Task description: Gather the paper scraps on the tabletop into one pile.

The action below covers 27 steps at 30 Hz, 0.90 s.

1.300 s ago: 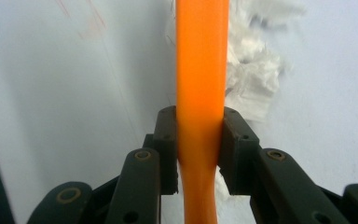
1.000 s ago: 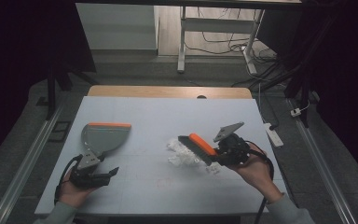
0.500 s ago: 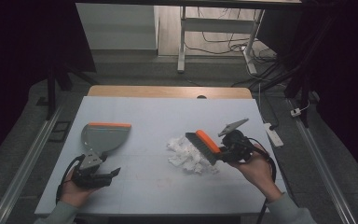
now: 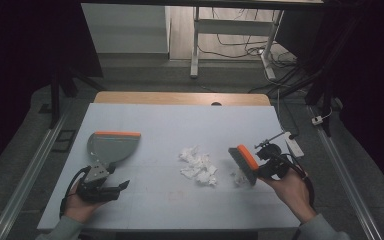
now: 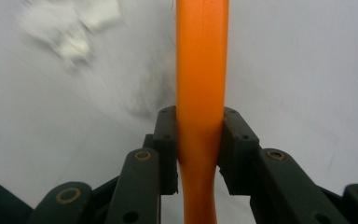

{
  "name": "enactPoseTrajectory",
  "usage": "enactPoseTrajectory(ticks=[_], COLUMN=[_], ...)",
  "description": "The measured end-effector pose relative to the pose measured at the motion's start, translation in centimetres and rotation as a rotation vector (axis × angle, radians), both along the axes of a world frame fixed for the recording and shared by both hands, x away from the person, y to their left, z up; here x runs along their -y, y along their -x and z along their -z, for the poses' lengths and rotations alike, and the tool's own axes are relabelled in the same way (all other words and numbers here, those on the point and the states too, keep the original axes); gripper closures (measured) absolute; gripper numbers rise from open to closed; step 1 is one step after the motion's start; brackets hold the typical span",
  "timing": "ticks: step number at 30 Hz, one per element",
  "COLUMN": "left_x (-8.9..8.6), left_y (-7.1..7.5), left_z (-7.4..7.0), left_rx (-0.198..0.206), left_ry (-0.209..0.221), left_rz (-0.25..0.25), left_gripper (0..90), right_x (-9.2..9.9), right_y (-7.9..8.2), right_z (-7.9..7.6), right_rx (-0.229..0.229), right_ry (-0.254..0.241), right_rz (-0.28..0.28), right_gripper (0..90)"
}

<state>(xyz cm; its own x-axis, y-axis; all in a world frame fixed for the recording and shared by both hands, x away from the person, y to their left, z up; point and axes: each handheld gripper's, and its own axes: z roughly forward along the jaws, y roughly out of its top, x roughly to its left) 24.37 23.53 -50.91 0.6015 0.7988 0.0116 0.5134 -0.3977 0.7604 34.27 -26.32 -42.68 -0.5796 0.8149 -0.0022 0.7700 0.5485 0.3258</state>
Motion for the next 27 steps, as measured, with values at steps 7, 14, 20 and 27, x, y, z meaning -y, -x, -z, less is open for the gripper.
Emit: enactPoseTrajectory(ticks=[7,14,20,27], left_x=[0.1,0.0,-0.2,0.1], left_y=[-0.1,0.0,0.2,0.1], left_z=[-0.1,0.0,0.0,0.0], left_rx=[0.006,0.002,0.000,0.000], left_ry=[0.004,0.000,0.004,-0.006], left_rz=[0.010,0.001,-0.009,-0.003], left_gripper=[29.7,29.7,29.8,29.9], right_x=[-2.9,-8.5,-7.2,-3.1], right_y=[-0.7,-2.6,-2.3,-2.0], right_z=[1.0,0.2,-2.0,-2.5], right_rx=[-0.043,-0.001,0.070,0.084], right_ry=[-0.011,-0.097,-0.158,-0.163], right_rz=[-0.027,-0.153,-0.153,-0.066], right_gripper=[70.8,70.8,70.8,70.8])
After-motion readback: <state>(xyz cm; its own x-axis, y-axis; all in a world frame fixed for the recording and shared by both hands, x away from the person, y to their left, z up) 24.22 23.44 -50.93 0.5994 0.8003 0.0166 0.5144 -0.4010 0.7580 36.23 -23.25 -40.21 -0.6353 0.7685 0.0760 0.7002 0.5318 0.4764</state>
